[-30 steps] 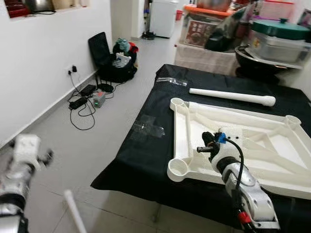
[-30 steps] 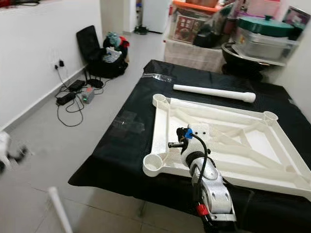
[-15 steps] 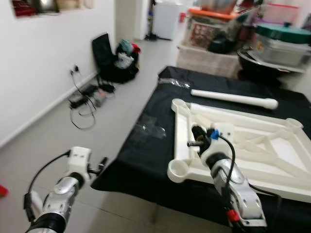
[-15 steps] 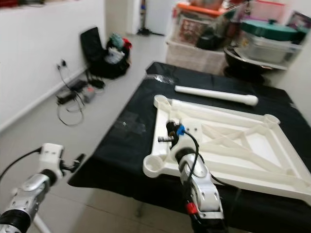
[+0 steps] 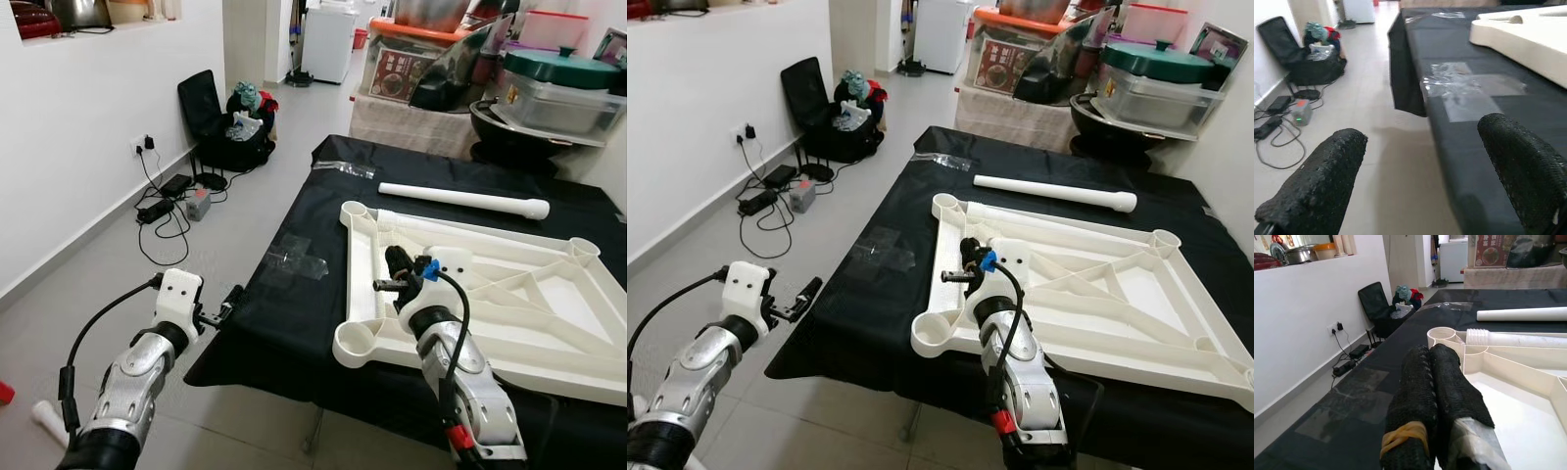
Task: Building children table
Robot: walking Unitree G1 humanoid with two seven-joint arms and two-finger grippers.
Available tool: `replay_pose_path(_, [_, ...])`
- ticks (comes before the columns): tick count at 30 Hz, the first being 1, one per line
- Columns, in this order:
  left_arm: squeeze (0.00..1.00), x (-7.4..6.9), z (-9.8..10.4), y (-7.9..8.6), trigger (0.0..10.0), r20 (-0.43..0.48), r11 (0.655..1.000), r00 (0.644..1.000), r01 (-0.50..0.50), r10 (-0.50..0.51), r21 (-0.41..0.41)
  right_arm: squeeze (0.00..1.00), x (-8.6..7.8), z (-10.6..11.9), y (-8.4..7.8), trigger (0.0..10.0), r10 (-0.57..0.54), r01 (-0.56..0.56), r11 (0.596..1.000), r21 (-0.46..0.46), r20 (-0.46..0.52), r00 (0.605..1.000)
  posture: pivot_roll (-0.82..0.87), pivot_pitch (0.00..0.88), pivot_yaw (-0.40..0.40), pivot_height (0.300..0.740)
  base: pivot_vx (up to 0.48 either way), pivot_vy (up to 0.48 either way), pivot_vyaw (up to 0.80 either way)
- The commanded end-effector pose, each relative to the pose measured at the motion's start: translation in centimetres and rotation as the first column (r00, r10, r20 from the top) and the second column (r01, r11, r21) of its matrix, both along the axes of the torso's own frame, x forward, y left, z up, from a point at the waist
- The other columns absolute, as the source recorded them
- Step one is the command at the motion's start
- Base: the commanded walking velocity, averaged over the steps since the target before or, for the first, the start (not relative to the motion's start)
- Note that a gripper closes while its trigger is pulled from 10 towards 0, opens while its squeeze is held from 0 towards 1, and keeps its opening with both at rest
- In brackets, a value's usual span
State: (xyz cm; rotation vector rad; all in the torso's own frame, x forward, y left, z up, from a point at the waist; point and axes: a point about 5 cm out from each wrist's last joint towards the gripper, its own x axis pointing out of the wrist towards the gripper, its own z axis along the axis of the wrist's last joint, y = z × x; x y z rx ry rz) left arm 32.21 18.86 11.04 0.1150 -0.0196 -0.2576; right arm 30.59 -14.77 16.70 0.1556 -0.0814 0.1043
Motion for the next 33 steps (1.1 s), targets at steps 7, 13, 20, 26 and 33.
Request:
replay_pose_path(7, [0.00,-0.7,-0.5,0.6,10.0,-0.024,1.000,1.000,-0.020,0.020,0.012,0.00,0.0,0.0,-0.1,10.0,-0.019,0.019,1.000,-0.002,0.009,1.000,0.05,0.000,-0.114,0.740,0.000,0.000,0.00])
replay_pose_path(13, [0.00,-0.8,-0.2,0.5,10.0,-0.030,1.000,0.999,-0.024,0.025,0.014,0.00,0.1,0.1,0.1,10.0,-0.018,0.018,1.000,-0.005,0.014,1.000,0.05,0.000,-0.115,0.740,0.000,0.000,0.00])
replay_pose_path(20, [0.00,-0.6,0.5,-0.1,10.0,-0.012,1.000,1.000,0.000,0.000,0.013,0.00,0.2,0.6,-0.3,10.0,-0.042,0.042,0.999,0.010,0.036,0.998,0.05,0.000,-0.110,0.740,0.000,0.000,0.00])
replay_pose_path(26, [0.00,-0.4,1.0,-0.3,10.0,-0.001,1.000,1.000,0.010,-0.010,0.010,0.00,0.3,1.2,-0.5,10.0,-0.068,0.067,0.998,0.017,0.068,0.995,0.05,0.000,-0.110,0.740,0.000,0.000,0.00])
replay_pose_path(33, [0.00,-0.3,1.3,-0.4,10.0,0.005,1.000,1.000,0.016,-0.016,0.008,0.00,0.6,1.6,-0.7,10.0,-0.099,0.098,0.995,0.017,0.085,0.991,0.05,0.000,-0.110,0.740,0.000,0.185,-0.33])
